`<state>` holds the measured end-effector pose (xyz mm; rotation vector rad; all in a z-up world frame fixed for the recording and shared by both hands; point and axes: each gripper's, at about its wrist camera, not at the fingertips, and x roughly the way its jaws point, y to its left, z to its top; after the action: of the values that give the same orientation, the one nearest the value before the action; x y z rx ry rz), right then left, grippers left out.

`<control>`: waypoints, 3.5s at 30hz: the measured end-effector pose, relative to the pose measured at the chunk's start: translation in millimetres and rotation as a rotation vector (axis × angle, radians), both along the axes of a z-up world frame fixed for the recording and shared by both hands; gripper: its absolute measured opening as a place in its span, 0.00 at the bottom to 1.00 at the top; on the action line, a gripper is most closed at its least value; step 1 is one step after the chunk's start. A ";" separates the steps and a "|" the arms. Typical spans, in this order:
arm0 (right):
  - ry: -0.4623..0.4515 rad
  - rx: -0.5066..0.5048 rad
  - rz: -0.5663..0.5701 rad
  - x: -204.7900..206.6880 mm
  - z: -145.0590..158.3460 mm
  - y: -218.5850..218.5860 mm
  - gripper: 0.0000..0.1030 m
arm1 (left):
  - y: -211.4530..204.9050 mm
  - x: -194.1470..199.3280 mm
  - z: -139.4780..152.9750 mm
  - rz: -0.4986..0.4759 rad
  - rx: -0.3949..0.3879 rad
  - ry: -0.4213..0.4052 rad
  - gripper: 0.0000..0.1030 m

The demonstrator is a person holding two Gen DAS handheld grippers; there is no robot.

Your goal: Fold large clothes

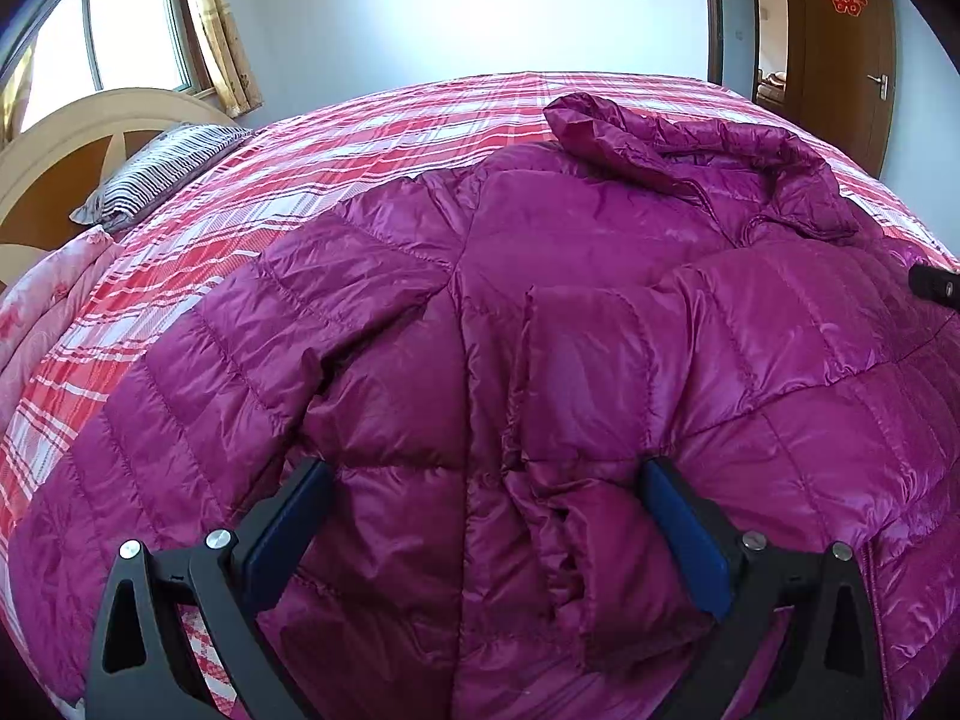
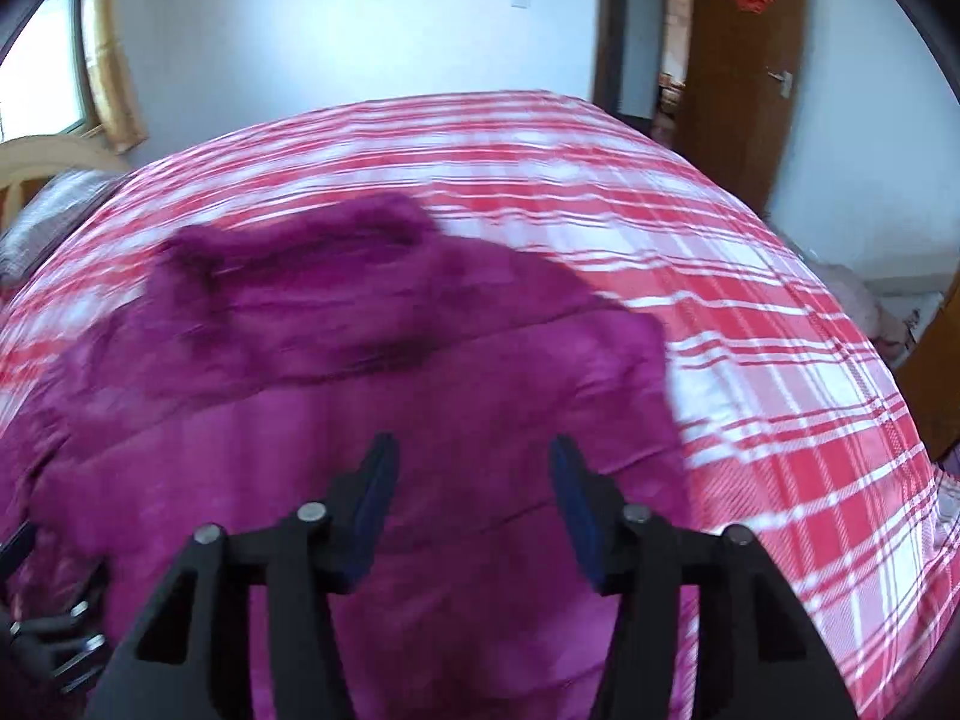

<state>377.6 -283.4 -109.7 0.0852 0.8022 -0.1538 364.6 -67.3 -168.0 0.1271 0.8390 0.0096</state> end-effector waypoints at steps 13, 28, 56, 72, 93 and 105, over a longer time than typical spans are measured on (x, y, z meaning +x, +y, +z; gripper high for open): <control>0.041 -0.084 0.099 -2.0 -52.3 75.6 0.56 | 5.7 -0.8 0.8 -0.004 -0.039 0.008 0.99; 0.026 -0.081 0.095 -4.6 -54.1 76.4 0.57 | 169.9 -121.1 53.8 0.143 0.079 -0.110 0.99; 0.021 -0.097 0.059 -6.6 -53.6 73.0 0.71 | 286.3 -123.4 55.6 0.325 -0.213 -0.119 0.11; -0.130 0.092 0.125 -69.5 3.8 31.2 0.83 | 122.9 -84.3 231.3 -0.054 -0.145 -0.406 0.11; -0.180 0.173 -0.053 -130.8 -29.7 -59.8 0.84 | -146.7 -49.1 74.2 -0.376 0.071 -0.130 0.21; -0.215 0.242 -0.152 -144.8 -26.0 -81.1 0.84 | -115.2 -89.5 121.3 -0.418 0.078 -0.357 0.82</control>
<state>232.8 -364.5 -135.7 0.3860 0.5965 -0.1869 275.1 -182.5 -46.7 0.3612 0.4438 -0.3194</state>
